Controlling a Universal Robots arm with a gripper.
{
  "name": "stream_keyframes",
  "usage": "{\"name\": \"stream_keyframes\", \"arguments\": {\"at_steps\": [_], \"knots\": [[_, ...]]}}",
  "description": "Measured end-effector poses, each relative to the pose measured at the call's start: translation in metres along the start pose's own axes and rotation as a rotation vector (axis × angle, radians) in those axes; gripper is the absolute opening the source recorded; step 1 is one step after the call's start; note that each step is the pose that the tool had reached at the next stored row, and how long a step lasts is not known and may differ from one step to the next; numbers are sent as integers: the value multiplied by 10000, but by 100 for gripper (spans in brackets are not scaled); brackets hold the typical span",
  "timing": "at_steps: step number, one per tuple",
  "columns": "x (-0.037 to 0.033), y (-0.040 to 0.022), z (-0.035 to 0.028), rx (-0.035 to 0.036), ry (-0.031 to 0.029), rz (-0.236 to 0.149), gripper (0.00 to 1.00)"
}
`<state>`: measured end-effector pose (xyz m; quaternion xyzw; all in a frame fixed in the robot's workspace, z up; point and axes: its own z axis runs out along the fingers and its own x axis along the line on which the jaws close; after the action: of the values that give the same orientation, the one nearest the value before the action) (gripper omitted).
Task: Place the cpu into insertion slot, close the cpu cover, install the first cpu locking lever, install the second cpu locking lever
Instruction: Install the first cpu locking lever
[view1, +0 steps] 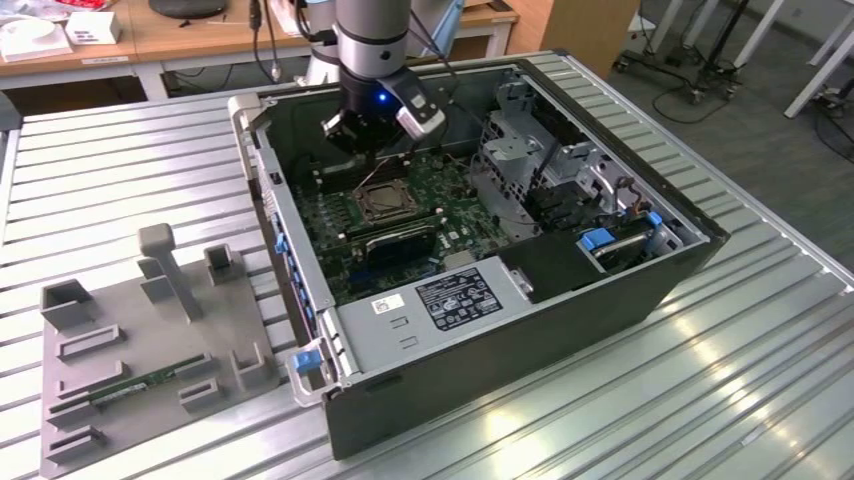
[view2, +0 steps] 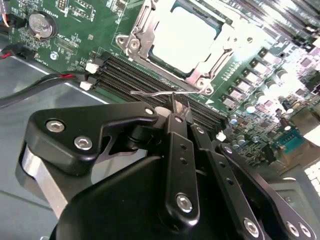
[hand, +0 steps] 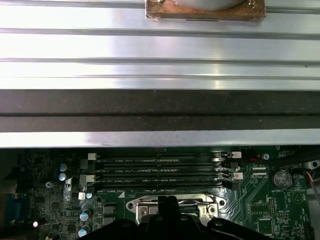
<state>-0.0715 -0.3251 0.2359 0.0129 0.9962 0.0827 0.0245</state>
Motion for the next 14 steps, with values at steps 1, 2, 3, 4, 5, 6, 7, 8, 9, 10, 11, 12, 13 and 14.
{"name": "stream_keyframes", "arguments": {"at_steps": [1, 2, 3, 4, 5, 6, 7, 8, 9, 10, 11, 12, 13, 14], "knots": [[-3, 0, 1, -53, 3, -2, 11], [-5, 0, 1, -73, 2, -4, 11], [-5, 0, 1, -73, 3, -3, 11], [-5, 0, 1, -73, 3, -2, 11], [-6, 0, 2, -73, 3, -3, 11], [-7, 0, 5, -75, 3, -4, 11], [-8, -1, 9, -75, 2, -4, 11], [-8, -2, 12, -74, 3, -3, 11], [-8, -2, 13, -73, 4, -3, 11], [-8, -3, 17, -73, 3, -4, 11], [-8, -3, 20, -73, 3, -4, 11], [-8, -3, 20, -74, 3, -3, 11], [-8, -3, 21, -77, 3, -4, 11], [-8, -3, 22, -80, 3, -3, 11]]}}
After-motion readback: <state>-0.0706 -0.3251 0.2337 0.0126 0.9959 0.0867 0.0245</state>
